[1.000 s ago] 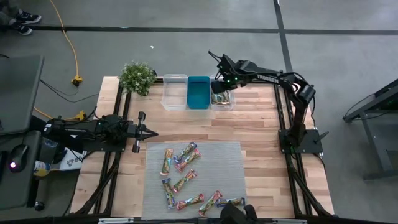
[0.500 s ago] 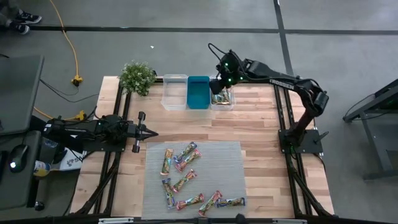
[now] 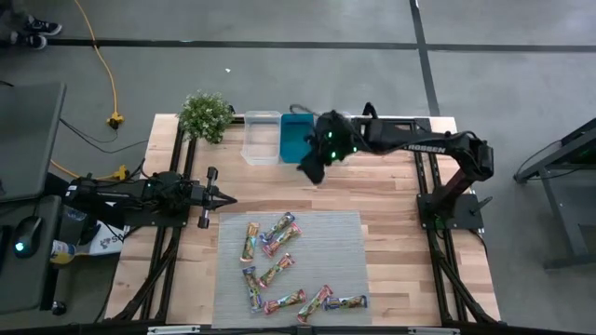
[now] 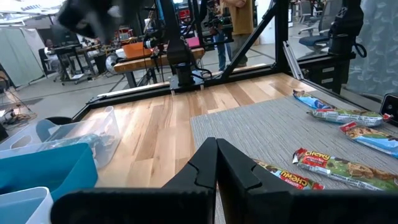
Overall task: Pick and place Granola Bars by type
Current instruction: Put the blue granola bar into the blue bin
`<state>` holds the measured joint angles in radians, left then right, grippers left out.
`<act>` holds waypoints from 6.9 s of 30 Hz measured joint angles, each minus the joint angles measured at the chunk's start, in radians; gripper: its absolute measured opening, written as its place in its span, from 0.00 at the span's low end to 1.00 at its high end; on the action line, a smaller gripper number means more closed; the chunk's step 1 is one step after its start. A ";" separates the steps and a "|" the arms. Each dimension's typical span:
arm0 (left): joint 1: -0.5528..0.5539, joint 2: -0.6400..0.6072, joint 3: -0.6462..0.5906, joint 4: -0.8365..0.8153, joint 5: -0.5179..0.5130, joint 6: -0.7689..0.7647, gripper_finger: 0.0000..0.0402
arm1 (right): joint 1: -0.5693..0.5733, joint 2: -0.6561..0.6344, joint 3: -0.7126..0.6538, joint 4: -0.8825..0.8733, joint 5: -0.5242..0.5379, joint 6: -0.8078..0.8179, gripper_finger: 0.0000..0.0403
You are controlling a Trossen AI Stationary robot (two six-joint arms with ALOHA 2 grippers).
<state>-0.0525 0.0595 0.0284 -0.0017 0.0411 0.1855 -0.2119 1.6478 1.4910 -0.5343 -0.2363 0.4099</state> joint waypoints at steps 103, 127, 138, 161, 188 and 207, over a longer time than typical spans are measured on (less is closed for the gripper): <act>0.000 0.001 0.000 0.000 -0.007 0.000 0.00 | 0.941 0.335 0.000 -0.189 0.213 0.427 0.64; 0.000 0.001 0.000 0.000 -0.007 0.000 0.00 | 0.946 0.449 0.000 -0.180 0.259 0.428 0.62; 0.000 0.001 0.000 0.000 -0.007 0.000 0.00 | 0.948 0.466 0.001 -0.175 0.317 0.376 0.56; 0.000 0.001 0.000 0.000 -0.007 0.000 0.00 | 0.952 0.476 0.001 -0.163 0.292 0.399 0.38; 0.000 0.001 0.000 0.000 -0.007 0.000 0.00 | 0.871 0.342 -0.002 -0.194 0.255 0.389 0.19; 0.000 0.001 0.000 0.000 -0.007 0.000 0.00 | 0.412 0.075 0.000 0.113 0.415 0.189 0.19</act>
<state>-0.0525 0.0608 0.0286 -0.0017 0.0338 0.1855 0.2000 1.7226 1.4914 -0.4216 0.1782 0.5988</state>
